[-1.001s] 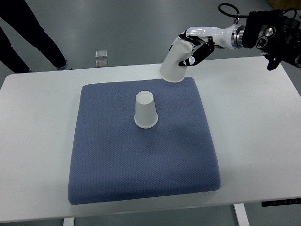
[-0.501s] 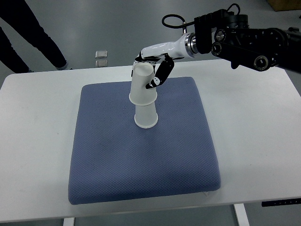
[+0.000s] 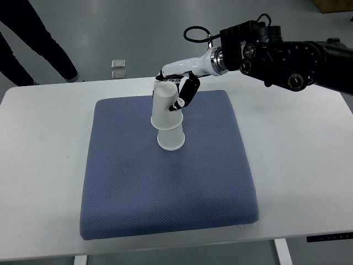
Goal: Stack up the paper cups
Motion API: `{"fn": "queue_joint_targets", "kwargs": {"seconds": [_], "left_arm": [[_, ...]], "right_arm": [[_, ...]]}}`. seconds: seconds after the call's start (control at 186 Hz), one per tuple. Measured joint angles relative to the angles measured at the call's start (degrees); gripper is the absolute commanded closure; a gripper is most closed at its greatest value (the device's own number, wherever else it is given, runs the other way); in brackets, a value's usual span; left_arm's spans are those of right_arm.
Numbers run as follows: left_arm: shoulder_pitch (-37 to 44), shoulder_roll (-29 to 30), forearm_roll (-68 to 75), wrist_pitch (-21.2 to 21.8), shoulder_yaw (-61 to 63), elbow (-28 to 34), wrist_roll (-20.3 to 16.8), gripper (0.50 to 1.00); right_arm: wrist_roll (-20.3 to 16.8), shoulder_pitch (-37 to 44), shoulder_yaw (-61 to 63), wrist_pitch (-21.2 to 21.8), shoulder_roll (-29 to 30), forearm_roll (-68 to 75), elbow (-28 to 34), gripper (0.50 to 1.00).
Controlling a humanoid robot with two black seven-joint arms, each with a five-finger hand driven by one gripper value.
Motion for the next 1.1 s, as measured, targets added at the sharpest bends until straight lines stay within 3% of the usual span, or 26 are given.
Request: {"fn": "queue_joint_targets", "kwargs": {"seconds": [0.102, 0.167, 0.608, 0.872, 1.098], "left_arm": [[0.0, 0.0, 0.0, 0.0, 0.0, 0.0, 0.0, 0.5], [0.0, 0.0, 0.0, 0.0, 0.0, 0.0, 0.0, 0.5], [0.0, 0.0, 0.0, 0.0, 0.0, 0.0, 0.0, 0.5], [0.0, 0.0, 0.0, 0.0, 0.0, 0.0, 0.0, 0.5], [0.0, 0.0, 0.0, 0.0, 0.0, 0.0, 0.0, 0.5]], "right_arm": [[0.0, -0.3, 0.0, -0.5, 0.4, 0.0, -0.7, 0.617], [0.0, -0.6, 0.0, -0.6, 0.5, 0.0, -0.9, 0.587], [-0.1, -2.1, 1.4, -2.2, -1.4, 3.9, -3.3, 0.587], [-0.3, -17.8, 14.6, -10.2, -0.6, 26.9, -14.2, 0.587], [-0.3, -25.1, 22.6, -11.0, 2.1, 47.7, -18.0, 0.585]]}}
